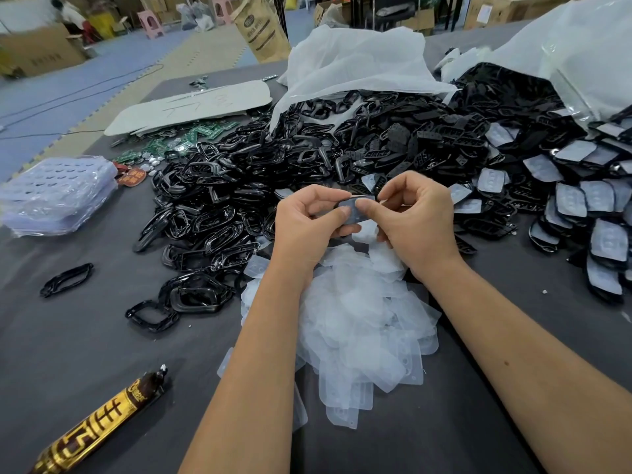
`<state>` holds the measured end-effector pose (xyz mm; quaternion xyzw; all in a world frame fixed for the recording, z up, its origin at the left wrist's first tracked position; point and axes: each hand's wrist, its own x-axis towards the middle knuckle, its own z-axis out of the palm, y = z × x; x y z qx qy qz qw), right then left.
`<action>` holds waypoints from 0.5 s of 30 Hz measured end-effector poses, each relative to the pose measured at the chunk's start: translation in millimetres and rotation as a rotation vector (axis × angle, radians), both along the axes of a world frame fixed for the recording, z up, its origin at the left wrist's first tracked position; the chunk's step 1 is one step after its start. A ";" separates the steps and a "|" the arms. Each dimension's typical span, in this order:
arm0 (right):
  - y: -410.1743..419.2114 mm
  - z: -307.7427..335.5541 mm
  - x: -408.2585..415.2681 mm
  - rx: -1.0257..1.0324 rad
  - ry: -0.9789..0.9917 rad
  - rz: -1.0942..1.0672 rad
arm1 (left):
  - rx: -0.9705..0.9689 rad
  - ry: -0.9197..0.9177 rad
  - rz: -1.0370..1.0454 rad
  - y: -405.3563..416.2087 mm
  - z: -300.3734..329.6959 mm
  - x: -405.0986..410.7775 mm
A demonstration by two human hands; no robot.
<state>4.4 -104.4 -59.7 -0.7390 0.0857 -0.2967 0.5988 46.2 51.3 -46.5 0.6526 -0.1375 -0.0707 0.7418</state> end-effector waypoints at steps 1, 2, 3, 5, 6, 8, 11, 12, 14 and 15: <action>-1.0 0.0 0.2 0.023 0.005 0.008 | -0.005 -0.002 0.001 0.3 -0.4 0.2; -1.9 0.0 0.5 0.051 0.011 0.018 | -0.010 -0.004 0.002 0.5 -0.7 0.4; -2.7 0.1 0.7 0.080 0.020 0.030 | -0.015 -0.006 0.002 0.7 -1.1 0.5; -4.0 0.5 1.1 0.123 0.037 0.048 | -0.034 -0.001 -0.002 0.5 -1.4 0.6; -4.3 0.6 1.4 0.139 0.044 0.054 | -0.044 0.002 -0.005 0.5 -1.6 0.7; -4.6 1.1 1.5 0.154 0.054 0.059 | -0.057 0.013 -0.010 0.8 -1.7 1.1; -4.7 2.3 0.9 0.148 0.057 0.069 | -0.077 0.034 -0.010 1.1 -1.2 1.8; -4.5 2.7 0.7 0.146 0.060 0.075 | -0.082 0.038 -0.013 1.2 -1.1 2.1; -4.2 3.9 0.2 0.144 0.070 0.095 | -0.088 0.039 -0.022 1.4 -0.8 2.3; -4.2 4.7 -0.1 0.143 0.077 0.116 | -0.092 0.041 -0.027 1.5 -0.7 2.4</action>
